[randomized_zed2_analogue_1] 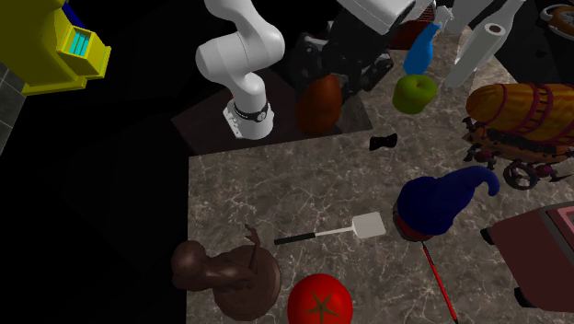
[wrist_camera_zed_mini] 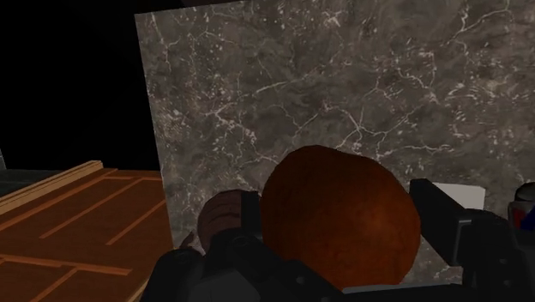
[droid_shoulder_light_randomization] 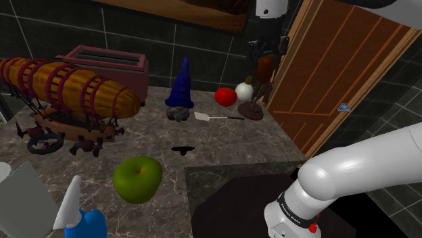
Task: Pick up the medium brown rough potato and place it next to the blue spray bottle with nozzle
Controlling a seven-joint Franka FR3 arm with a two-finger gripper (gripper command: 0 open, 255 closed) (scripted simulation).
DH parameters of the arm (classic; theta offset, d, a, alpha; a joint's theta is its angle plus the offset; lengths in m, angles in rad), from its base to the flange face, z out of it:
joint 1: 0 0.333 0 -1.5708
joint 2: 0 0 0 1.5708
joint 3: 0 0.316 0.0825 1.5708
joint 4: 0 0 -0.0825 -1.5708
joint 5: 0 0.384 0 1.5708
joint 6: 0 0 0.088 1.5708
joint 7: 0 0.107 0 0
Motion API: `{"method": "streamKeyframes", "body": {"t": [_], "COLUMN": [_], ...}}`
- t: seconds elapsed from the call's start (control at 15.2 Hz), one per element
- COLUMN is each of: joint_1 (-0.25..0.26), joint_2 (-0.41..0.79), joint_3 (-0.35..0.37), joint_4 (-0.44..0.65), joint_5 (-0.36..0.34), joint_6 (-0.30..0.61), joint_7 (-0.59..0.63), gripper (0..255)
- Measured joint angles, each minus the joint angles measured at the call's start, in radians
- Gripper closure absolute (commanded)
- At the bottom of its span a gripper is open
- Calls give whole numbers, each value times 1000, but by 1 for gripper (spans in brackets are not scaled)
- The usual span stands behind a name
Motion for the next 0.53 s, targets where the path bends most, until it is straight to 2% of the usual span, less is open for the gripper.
{"method": "streamKeyframes", "body": {"t": [0.53], "joint_1": [64], "joint_2": [-63], "joint_3": [131], "joint_4": [-23], "joint_5": [110], "joint_6": [-69], "joint_7": [177], "gripper": [255]}}
